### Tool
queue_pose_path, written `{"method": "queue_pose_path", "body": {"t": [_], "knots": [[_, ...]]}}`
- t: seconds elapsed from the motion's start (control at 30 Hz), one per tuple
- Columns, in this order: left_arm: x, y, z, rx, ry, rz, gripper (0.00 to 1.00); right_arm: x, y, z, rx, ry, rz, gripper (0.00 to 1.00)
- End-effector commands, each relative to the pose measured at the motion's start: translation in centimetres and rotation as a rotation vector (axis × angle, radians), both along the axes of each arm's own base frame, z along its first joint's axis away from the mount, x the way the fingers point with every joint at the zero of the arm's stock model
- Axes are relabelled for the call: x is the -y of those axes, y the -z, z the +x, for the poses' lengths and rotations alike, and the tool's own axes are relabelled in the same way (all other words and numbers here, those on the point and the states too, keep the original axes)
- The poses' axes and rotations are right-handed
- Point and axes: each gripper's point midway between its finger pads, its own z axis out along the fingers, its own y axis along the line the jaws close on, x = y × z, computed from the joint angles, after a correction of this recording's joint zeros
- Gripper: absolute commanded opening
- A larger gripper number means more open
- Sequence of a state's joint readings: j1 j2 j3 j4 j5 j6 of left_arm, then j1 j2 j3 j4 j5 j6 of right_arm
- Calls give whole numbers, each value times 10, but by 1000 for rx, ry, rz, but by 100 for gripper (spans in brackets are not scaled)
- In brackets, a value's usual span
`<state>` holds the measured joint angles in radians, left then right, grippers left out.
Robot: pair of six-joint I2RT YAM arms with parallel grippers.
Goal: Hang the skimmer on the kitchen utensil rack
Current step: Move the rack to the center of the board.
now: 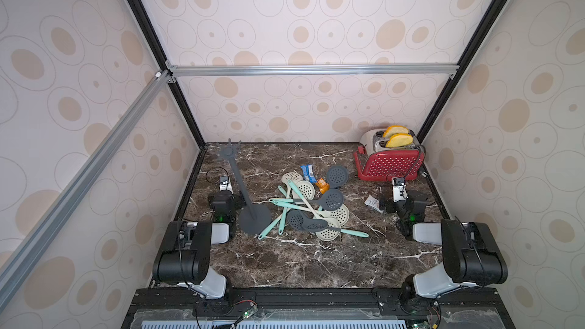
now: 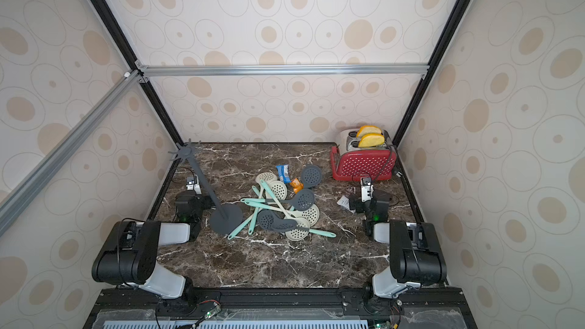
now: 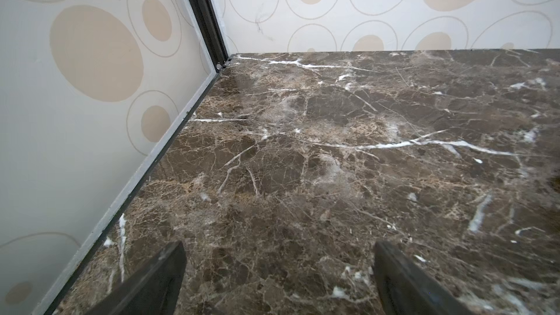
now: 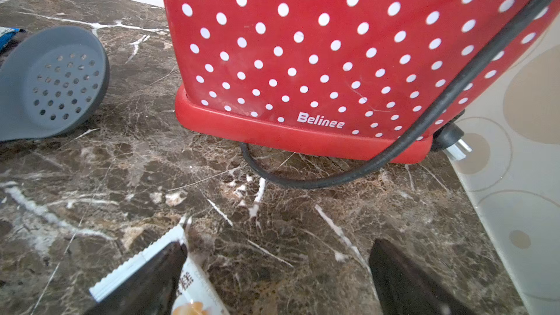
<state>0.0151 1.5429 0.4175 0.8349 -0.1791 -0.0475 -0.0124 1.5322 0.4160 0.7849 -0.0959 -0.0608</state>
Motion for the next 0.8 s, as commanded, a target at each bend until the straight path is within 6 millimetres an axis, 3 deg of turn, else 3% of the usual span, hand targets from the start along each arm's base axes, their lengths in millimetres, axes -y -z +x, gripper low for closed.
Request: {"method": "queue_pose_path", "body": {"t": [0.0,0.77], "knots": [[7,-3,5,3,54,-4,99,1,-1,2,-1,0,4,100],[7,-4,4,8,55,-3,99,1,-1,1,-1,-2,6,100]]}}
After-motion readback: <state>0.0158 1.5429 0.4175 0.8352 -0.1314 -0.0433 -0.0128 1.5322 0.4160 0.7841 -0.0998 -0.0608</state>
